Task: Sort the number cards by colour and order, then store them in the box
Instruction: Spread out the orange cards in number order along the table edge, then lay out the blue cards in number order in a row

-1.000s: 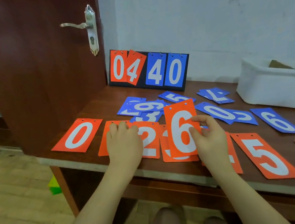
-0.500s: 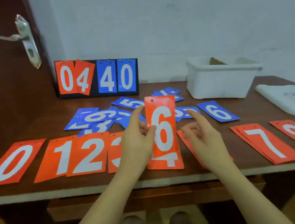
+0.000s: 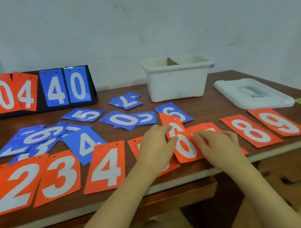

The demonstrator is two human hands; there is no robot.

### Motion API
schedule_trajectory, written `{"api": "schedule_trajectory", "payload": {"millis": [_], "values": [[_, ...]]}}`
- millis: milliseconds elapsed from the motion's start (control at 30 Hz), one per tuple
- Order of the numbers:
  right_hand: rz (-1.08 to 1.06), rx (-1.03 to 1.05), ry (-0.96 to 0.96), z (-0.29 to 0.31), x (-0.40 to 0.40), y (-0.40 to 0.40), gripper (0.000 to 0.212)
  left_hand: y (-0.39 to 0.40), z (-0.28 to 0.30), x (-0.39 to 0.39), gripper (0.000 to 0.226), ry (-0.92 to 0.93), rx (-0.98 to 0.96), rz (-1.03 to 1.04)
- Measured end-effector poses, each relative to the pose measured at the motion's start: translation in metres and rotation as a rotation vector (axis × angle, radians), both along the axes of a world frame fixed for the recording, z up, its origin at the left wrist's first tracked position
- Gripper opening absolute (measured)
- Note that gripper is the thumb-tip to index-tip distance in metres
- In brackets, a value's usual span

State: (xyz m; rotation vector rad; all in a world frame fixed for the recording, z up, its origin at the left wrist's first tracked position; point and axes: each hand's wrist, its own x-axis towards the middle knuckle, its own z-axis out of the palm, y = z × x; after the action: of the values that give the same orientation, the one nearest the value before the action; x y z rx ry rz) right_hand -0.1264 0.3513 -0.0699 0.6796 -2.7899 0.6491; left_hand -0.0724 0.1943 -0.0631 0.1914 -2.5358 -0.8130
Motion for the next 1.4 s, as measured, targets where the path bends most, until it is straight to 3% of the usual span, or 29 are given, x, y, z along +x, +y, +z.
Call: {"api": "schedule_trajectory", "payload": {"millis": [100, 333, 533, 700, 800, 967, 1233, 1300, 1400], "values": [[-0.029, 0.073, -0.026, -0.007, -0.011, 0.014, 0.034, 0.012, -0.013, -0.007, 0.04, -0.188, -0.29, 0.042], [-0.06, 0.08, -0.015, 0.0, -0.018, 0.016, 0.028, 0.01, -0.01, -0.013, 0.04, -0.282, -0.336, -0.041], [0.018, -0.076, 0.041, 0.023, -0.035, -0.025, 0.023, -0.026, 0.014, -0.017, 0.037, -0.106, -0.368, 0.073], [-0.145, 0.138, -0.099, 0.03, -0.088, -0.07, 0.043, -0.061, 0.031, -0.045, 0.034, -0.178, -0.458, 0.034], [-0.252, 0.209, -0.179, 0.02, -0.11, -0.081, 0.06, -0.07, 0.025, -0.065, 0.039, -0.268, -0.438, 0.003], [-0.316, 0.129, -0.272, 0.012, -0.135, -0.089, 0.072, -0.085, 0.008, -0.081, 0.045, -0.482, -0.442, -0.106], [-0.258, 0.228, -0.114, 0.008, -0.136, -0.083, 0.038, -0.103, 0.01, -0.078, 0.025, -0.348, -0.205, -0.334], [-0.249, 0.238, -0.014, 0.006, -0.13, -0.09, 0.038, -0.11, 0.005, -0.076, 0.03, -0.297, -0.255, -0.247], [-0.132, 0.12, -0.001, 0.009, -0.123, -0.114, 0.04, -0.129, 0.003, -0.077, 0.045, -0.344, -0.36, 0.093]]}}
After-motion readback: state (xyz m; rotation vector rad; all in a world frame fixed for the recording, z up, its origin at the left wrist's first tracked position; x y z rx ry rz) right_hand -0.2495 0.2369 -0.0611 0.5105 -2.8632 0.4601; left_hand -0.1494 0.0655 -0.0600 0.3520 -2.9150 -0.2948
